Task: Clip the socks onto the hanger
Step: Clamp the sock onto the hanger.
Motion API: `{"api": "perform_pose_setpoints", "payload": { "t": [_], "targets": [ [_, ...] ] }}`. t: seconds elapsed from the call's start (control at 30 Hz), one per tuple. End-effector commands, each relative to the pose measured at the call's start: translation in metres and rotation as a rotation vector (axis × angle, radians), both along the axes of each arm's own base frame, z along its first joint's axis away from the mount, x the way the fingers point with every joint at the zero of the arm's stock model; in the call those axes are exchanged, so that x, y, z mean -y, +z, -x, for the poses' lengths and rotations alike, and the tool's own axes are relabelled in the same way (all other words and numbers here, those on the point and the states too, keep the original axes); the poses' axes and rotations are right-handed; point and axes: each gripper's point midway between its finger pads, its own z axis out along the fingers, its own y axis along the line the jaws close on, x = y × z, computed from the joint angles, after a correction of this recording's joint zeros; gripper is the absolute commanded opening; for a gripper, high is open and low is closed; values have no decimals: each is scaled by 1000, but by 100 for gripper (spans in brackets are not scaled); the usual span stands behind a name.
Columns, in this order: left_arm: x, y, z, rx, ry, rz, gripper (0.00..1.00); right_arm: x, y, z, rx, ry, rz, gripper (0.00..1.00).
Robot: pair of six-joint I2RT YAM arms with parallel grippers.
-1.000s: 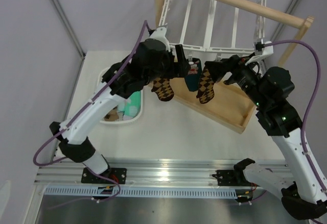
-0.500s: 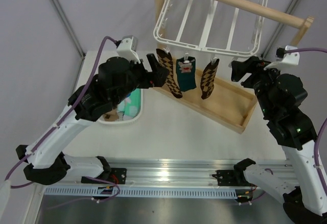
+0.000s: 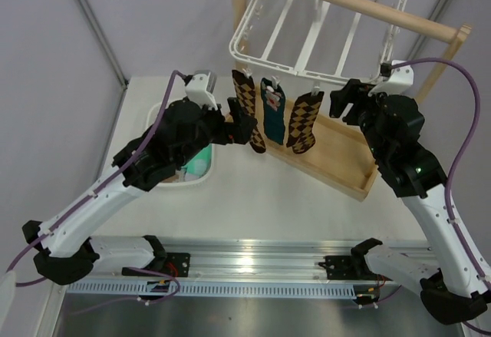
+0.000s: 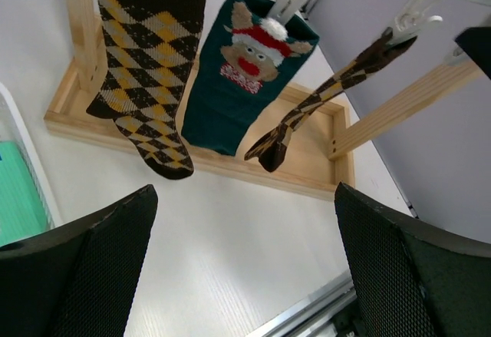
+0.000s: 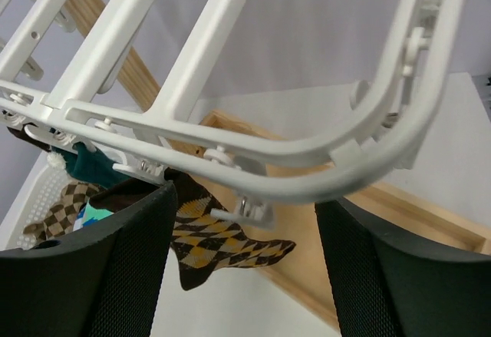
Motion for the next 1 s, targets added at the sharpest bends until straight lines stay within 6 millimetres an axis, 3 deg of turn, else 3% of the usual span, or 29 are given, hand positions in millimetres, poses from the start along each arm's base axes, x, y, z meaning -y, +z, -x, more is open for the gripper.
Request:
{"api": "perform_pose_setpoints", "payload": {
  "t": [0.0,0.33,0.53,0.7,0.97],
  "targets": [
    [5,22,10,75,-65,67,100,-13,19,-7,71,48,-36,75],
    [25,29,19,165,-193,126,100,-44,23,-4,72,203,-80,69],
    [49,36,18,268,-256,140,100,-55,25,1,68,254,-109,67],
    [68,45,17,342,-288,127,99,-77,25,5,58,318,-111,66],
    [75,32,10,334,-275,105,100,-93,28,12,64,346,-118,65]
  ]
}}
